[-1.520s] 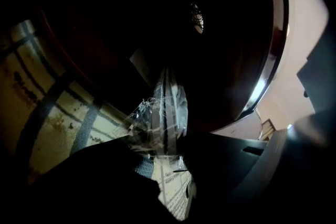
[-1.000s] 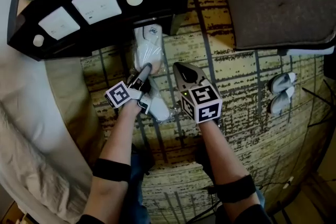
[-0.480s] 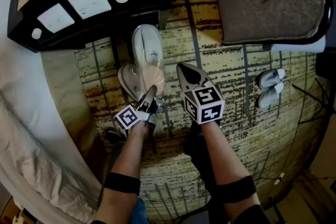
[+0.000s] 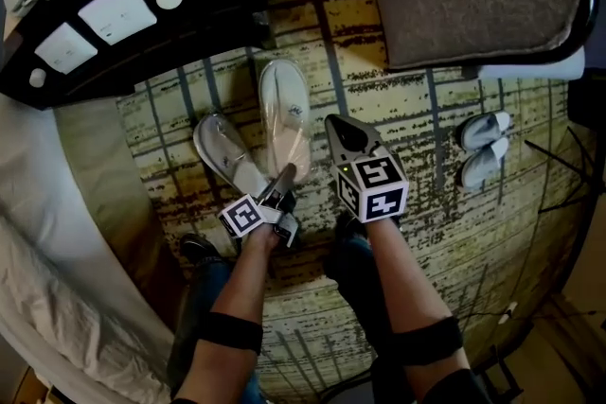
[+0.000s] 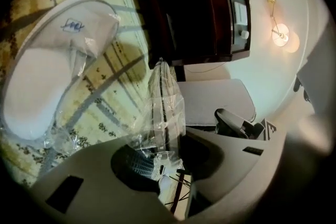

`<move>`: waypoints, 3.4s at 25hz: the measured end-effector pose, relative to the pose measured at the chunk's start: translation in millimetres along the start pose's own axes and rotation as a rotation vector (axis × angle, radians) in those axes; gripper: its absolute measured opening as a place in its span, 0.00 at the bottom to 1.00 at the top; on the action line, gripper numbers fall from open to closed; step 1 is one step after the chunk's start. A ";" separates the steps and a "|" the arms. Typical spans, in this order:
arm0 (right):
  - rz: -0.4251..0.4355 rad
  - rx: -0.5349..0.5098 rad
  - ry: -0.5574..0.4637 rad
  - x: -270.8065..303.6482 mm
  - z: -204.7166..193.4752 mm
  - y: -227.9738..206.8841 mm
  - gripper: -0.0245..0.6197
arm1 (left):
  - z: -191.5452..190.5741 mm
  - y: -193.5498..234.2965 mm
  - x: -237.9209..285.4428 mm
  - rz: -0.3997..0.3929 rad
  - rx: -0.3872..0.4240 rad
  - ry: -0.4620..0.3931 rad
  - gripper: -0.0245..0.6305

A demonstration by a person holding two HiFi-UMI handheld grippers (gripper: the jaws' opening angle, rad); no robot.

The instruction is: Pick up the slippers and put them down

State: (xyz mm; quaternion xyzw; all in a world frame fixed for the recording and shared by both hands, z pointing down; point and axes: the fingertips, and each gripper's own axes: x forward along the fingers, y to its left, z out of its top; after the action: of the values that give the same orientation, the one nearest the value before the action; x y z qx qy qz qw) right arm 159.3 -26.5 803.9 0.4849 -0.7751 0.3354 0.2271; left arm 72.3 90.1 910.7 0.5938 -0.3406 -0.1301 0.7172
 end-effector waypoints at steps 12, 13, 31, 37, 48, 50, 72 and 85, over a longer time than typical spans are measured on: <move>-0.056 0.056 -0.004 -2.3 -29.0 -60.4 0.04 | -24.5 43.0 53.0 0.086 -0.038 0.109 0.20; -0.059 0.059 -0.004 -3.3 -29.4 -62.3 0.04 | -24.8 48.0 52.0 0.114 -0.031 0.109 0.21; -0.132 0.112 -0.027 -94.0 17.6 -39.6 0.04 | -55.4 -10.4 -25.0 0.410 0.026 0.268 0.89; -0.145 0.158 -0.014 -178.9 65.5 13.7 0.04 | -29.4 -156.7 -87.6 0.386 0.348 0.279 0.41; -0.092 0.078 -0.037 -339.3 206.6 127.9 0.04 | 26.4 -467.8 -214.9 0.273 0.937 0.151 0.04; -0.081 0.060 -0.054 -361.4 228.9 148.7 0.04 | 37.8 -509.3 -246.5 0.269 1.014 0.109 0.04; 0.072 -0.164 -0.126 -476.0 346.9 237.9 0.04 | 73.6 -700.8 -406.5 0.326 1.267 -0.231 0.04; 0.068 -0.166 -0.115 -468.0 347.0 237.6 0.04 | 80.9 -691.4 -414.8 0.367 1.245 -0.263 0.04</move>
State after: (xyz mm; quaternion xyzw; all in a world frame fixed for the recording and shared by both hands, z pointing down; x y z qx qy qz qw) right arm 134.9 69.6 182.5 0.4562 -0.8281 0.2491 0.2101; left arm -133.6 93.2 126.9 0.8091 -0.5324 0.1438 0.2032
